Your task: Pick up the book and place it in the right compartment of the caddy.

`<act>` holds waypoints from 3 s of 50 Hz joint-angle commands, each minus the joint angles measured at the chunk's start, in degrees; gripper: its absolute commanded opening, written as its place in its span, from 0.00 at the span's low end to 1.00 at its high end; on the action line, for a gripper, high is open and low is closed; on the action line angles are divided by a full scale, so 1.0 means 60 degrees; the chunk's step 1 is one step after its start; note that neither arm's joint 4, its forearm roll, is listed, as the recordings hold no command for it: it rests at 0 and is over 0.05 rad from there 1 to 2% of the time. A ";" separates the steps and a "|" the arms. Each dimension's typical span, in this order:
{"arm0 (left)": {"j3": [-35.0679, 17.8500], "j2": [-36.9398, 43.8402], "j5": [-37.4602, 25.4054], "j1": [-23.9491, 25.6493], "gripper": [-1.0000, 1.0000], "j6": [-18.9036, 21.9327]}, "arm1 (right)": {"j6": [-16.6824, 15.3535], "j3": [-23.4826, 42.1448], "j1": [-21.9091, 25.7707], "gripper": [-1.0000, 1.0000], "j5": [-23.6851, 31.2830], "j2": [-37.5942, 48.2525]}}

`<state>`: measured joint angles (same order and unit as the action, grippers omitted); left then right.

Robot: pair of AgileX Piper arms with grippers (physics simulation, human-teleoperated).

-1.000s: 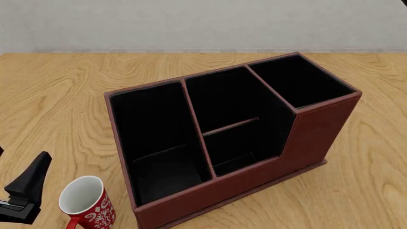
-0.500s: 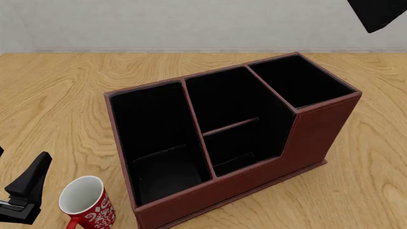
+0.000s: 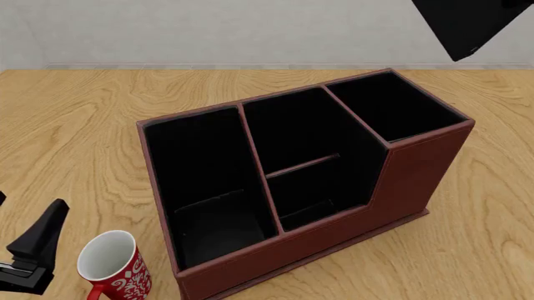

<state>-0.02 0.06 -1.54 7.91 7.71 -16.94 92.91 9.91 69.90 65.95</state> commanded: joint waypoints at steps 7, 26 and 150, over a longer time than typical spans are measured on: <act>-0.0005 0.0025 -0.0012 0.0046 1.00 0.0136 | 0.0462 0.0325 0.0509 0.00 0.0000 0.0492; -0.0002 0.0020 -0.0091 0.0045 1.00 0.0153 | 0.0290 -0.0555 0.0305 0.00 0.0000 0.0803; 0.0002 0.0025 -0.0387 -0.0068 1.00 0.0219 | 0.0947 -0.2933 0.0781 0.00 -0.1895 0.2176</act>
<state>-0.01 0.22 -3.69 7.62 8.98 -12.41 76.86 14.46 60.63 78.68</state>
